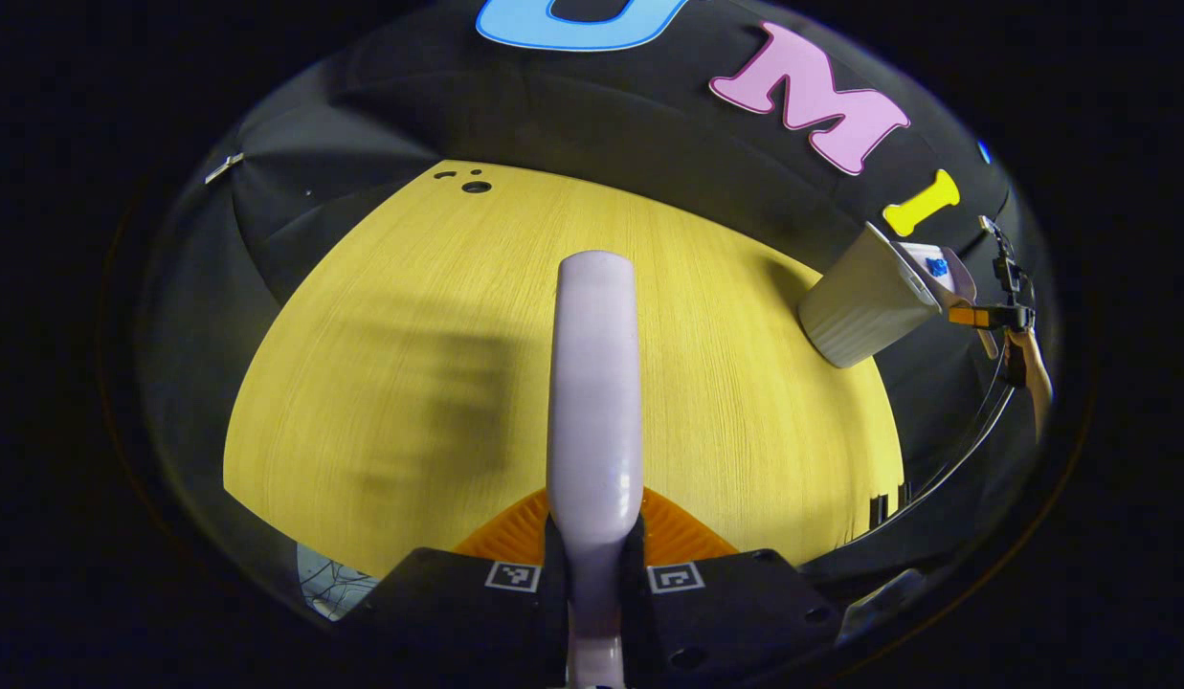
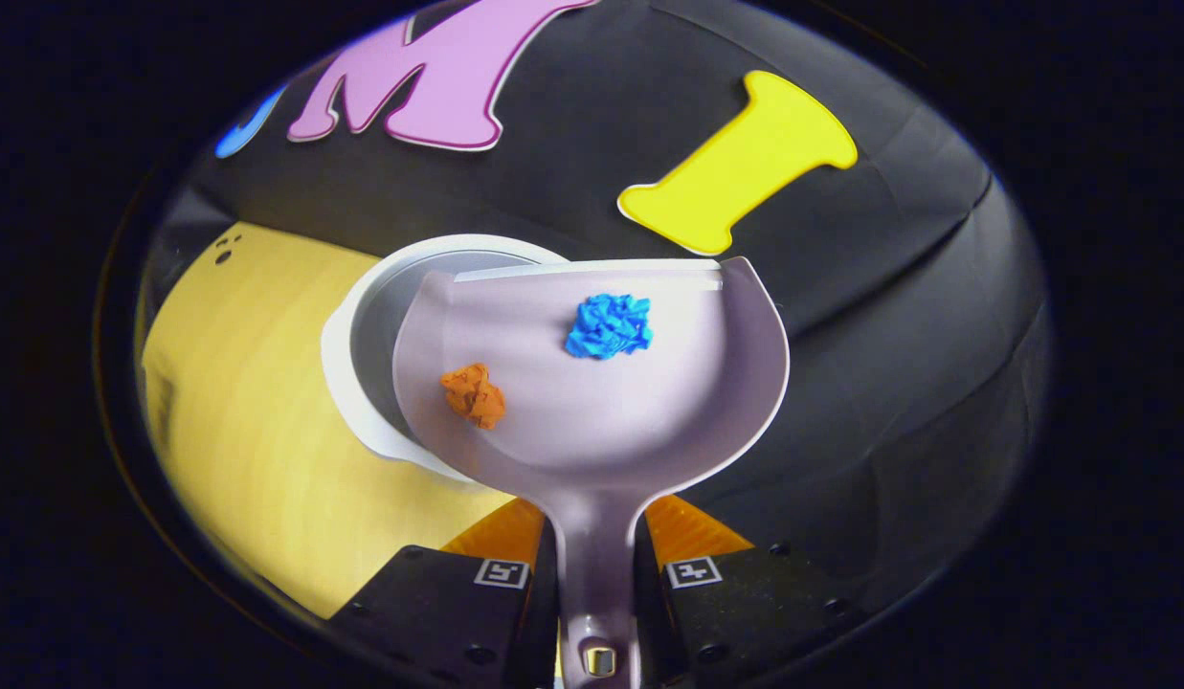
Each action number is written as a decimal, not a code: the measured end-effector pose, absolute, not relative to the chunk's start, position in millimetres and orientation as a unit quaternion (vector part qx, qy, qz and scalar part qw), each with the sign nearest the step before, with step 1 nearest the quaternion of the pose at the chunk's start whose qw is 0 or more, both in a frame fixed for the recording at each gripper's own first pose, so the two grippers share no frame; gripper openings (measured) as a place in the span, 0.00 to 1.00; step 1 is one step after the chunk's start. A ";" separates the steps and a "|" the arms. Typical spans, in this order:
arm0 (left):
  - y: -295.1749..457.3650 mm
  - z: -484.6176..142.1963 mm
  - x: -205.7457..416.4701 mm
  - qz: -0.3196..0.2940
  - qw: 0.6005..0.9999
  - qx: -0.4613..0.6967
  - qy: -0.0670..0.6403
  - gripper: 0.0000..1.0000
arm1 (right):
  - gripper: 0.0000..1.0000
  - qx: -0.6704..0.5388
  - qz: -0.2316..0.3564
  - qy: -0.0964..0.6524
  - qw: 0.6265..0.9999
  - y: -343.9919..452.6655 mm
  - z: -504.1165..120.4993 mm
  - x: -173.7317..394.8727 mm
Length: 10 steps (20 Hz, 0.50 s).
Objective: Pick up the small broom and dustpan from the desktop, sweep the trash into the dustpan with the broom, and then empty the trash into the garbage bin.
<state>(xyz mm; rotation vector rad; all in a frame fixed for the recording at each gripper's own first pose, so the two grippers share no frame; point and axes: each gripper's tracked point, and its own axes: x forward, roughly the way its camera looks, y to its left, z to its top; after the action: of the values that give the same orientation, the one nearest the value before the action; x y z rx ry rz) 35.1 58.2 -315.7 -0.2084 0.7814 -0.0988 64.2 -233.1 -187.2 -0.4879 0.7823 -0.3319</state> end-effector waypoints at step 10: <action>64.0 -318.1 35.1 -0.056 0.912 -0.079 0.398 0.25 | 0.41 -0.513 -0.161 0.328 0.777 -232.9 -166.0 71.2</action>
<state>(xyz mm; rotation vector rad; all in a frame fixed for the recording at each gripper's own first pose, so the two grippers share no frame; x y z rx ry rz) 35.1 64.0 -318.1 -0.1622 0.8197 -0.1157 71.2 -232.9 -166.0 -1.1089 0.7105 -0.3481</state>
